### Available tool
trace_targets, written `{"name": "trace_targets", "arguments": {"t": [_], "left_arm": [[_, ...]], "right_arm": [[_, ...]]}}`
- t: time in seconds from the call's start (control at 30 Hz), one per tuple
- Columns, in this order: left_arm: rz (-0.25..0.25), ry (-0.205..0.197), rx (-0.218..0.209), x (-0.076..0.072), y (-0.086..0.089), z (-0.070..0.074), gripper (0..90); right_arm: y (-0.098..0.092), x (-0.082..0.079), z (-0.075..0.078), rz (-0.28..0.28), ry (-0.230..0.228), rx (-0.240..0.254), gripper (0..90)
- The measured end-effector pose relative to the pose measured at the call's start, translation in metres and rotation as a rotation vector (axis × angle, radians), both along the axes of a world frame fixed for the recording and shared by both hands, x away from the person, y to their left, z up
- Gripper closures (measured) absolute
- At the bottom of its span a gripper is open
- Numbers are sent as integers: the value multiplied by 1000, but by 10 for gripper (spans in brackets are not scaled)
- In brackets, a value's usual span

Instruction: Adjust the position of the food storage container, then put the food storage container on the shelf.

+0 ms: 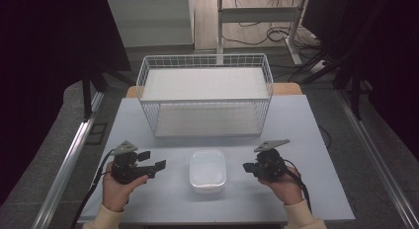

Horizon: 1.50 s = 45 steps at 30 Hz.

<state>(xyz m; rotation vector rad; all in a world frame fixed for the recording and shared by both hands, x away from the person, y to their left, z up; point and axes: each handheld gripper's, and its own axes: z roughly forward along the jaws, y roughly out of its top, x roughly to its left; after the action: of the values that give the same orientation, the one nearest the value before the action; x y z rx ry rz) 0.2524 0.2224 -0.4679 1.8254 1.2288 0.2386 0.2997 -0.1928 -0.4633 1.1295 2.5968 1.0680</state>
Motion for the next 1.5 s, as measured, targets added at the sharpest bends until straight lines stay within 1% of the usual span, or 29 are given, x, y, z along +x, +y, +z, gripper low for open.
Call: {"name": "trace_targets", "arguments": {"t": [0.03,0.07,0.1,0.13,0.17,0.2,0.27,0.3,0.37,0.43,0.47,0.5,0.53,0.6,0.7,0.8,0.9,0.97,1.0,1.07,1.13,1.17,1.33,1.5], "left_arm": [[1,6,-1,0,0,0,240],[0,12,-7,0,0,0,238],[-1,22,-21,1,0,1,233],[-1,22,-21,1,0,1,231],[-2,26,-26,1,-1,1,231],[-6,31,-34,1,-1,1,226],[-10,33,-43,1,-1,1,224],[-10,33,-43,1,-1,1,224],[-16,30,-51,-1,-2,4,223],[-17,27,-49,-2,-3,5,223],[-23,25,-51,-2,-3,6,222],[-23,25,-51,-2,-3,6,221],[-26,24,-54,-3,-4,6,220],[-29,21,-55,-4,-4,7,220],[-34,22,-74,-3,-4,9,220],[-32,24,-82,-1,-4,9,220],[-33,34,-83,1,-7,6,220],[-36,44,-85,2,-9,5,222],[-36,44,-85,2,-9,5,223],[-45,54,-99,1,-12,5,224],[-47,55,-101,1,-13,5,225],[-55,56,-102,1,-15,6,226],[-62,64,-99,3,-19,4,228],[-62,70,-88,5,-20,2,229]], "right_arm": [[-5,0,1,-8,-5,22,859],[-7,1,1,-15,-5,39,797],[-12,4,1,-49,-18,73,564],[-12,4,1,-49,-18,73,564],[-14,6,0,-72,-13,86,493],[-16,9,-1,-83,-8,104,375],[-16,8,-1,-100,-32,115,312],[-16,8,-1,-100,-32,115,312],[-14,7,1,-92,-49,141,257],[-14,6,1,-90,-54,144,249],[-13,6,1,-94,-69,146,241],[-13,6,1,-94,-69,146,241],[-12,4,2,-115,-96,149,240],[-12,3,4,-117,-114,159,241],[-12,2,6,-116,-130,171,239],[-12,2,7,-106,-135,165,242],[-11,1,5,-108,-117,179,248],[-8,2,3,-102,-77,188,253],[-8,2,3,-102,-77,188,253],[-2,2,3,-89,-54,194,256],[1,2,3,-87,-48,197,257],[5,2,2,-80,-36,199,257],[13,4,-1,-70,-20,184,257],[14,6,-2,-71,-21,174,257]]}}
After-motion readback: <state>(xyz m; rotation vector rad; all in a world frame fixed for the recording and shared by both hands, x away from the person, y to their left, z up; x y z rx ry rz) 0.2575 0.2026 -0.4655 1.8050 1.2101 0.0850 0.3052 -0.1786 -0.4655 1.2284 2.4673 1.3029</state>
